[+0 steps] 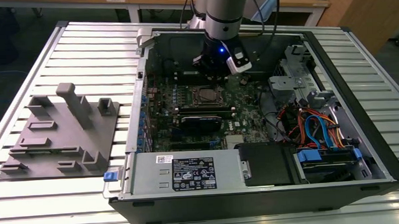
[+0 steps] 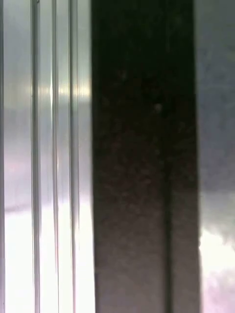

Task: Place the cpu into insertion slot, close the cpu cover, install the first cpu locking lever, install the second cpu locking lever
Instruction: 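Install the first cpu locking lever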

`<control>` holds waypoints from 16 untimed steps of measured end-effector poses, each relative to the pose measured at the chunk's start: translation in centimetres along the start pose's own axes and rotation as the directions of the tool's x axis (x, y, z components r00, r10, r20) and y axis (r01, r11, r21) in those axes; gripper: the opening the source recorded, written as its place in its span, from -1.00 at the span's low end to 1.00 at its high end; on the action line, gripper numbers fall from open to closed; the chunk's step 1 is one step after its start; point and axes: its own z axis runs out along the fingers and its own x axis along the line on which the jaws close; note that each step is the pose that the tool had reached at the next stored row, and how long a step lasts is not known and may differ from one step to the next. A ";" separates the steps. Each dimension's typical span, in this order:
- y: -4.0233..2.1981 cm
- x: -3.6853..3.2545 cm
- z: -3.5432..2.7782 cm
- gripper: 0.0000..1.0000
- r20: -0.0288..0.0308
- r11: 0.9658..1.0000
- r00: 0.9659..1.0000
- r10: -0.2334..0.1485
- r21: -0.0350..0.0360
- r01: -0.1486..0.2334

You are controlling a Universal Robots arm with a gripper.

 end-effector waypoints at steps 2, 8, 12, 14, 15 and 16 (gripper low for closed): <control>0.01 0.00 -0.05 -0.80 0.000 1.000 1.000 0.000 0.000 0.000; -0.02 -0.01 0.19 -0.80 0.000 1.000 1.000 0.000 0.014 0.000; -0.04 -0.03 0.39 -0.80 0.000 0.999 1.000 0.000 0.032 0.000; -0.05 -0.03 0.49 -0.80 0.001 0.999 1.000 0.000 0.037 0.000; -0.08 -0.03 0.49 -0.80 0.001 0.999 1.000 -0.001 0.038 0.000; -0.07 -0.03 0.50 -0.80 0.001 0.999 1.000 -0.001 0.037 0.001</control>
